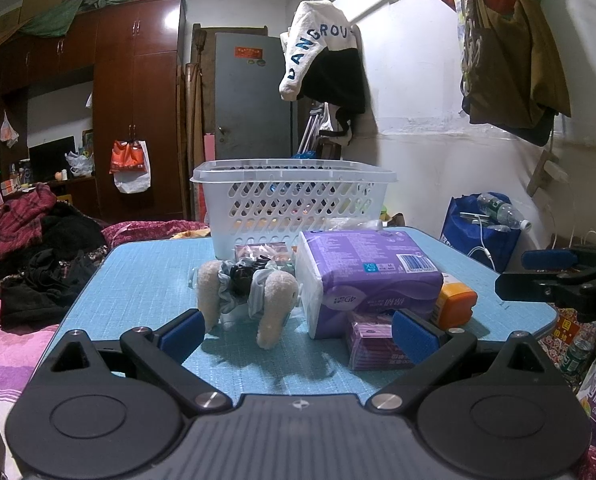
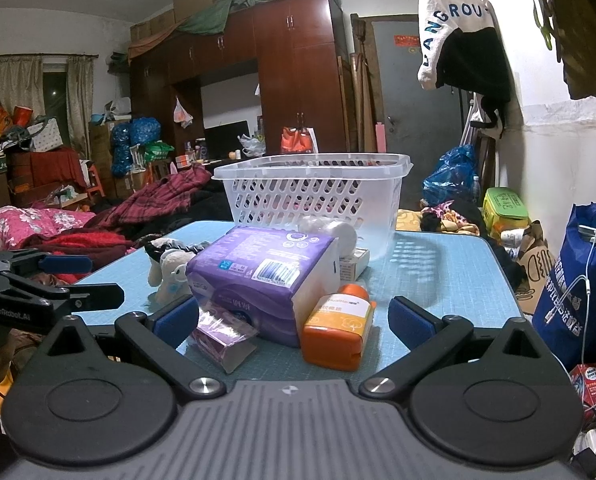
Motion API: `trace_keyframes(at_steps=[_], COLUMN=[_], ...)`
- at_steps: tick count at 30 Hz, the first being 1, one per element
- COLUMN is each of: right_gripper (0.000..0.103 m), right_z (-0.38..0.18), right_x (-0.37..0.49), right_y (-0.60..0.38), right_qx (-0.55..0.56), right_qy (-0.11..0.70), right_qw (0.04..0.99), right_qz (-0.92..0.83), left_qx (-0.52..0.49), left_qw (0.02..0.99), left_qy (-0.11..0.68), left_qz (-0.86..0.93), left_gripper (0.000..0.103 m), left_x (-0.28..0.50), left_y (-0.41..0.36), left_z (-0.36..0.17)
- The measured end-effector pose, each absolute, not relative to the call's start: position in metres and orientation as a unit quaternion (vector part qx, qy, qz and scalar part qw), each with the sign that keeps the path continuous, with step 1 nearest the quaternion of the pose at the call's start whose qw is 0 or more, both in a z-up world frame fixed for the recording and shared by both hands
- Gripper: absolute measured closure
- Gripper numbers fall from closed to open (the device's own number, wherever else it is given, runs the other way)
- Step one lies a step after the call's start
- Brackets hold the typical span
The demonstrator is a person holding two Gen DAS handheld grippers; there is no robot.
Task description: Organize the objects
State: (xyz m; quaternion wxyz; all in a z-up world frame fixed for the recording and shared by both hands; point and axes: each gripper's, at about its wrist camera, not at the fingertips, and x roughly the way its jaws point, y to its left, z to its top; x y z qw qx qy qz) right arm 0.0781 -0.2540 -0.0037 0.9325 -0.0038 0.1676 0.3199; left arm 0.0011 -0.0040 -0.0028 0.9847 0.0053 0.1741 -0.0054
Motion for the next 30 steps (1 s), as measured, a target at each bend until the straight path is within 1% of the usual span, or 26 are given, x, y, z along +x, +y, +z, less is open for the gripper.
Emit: trace_keyframes(at_steps=[14, 18, 20, 24, 30], right_gripper=[0.0, 0.0, 0.0, 0.0, 0.0], right_z=[-0.004, -0.004, -0.004, -0.006, -0.011], right_x=[0.079, 0.079, 0.08, 0.083, 0.093], right_y=[-0.255, -0.255, -0.256, -0.258, -0.248], right_qx=[-0.004, -0.004, -0.002, 0.017, 0.009], right_qy=[0.168, 0.167, 0.163, 0.136, 0.142], right_qw=[0.933, 0.933, 0.934, 0.939, 0.939], right_qz=[0.319, 0.318, 0.317, 0.317, 0.312], left_qx=[0.003, -0.009, 0.005, 0.022, -0.001], left_qw=[0.986, 0.989, 0.991, 0.995, 0.993], left_qy=[0.168, 0.142, 0.128, 0.097, 0.115], left_qz=[-0.013, -0.032, -0.028, 0.002, 0.025], left_gripper=[0.002, 0.002, 0.0, 0.0, 0.0], left_x=[0.001, 0.0, -0.001, 0.004, 0.022], left_y=[-0.003, 0.0, -0.004, -0.001, 0.027], left_z=[-0.003, -0.002, -0.002, -0.002, -0.004])
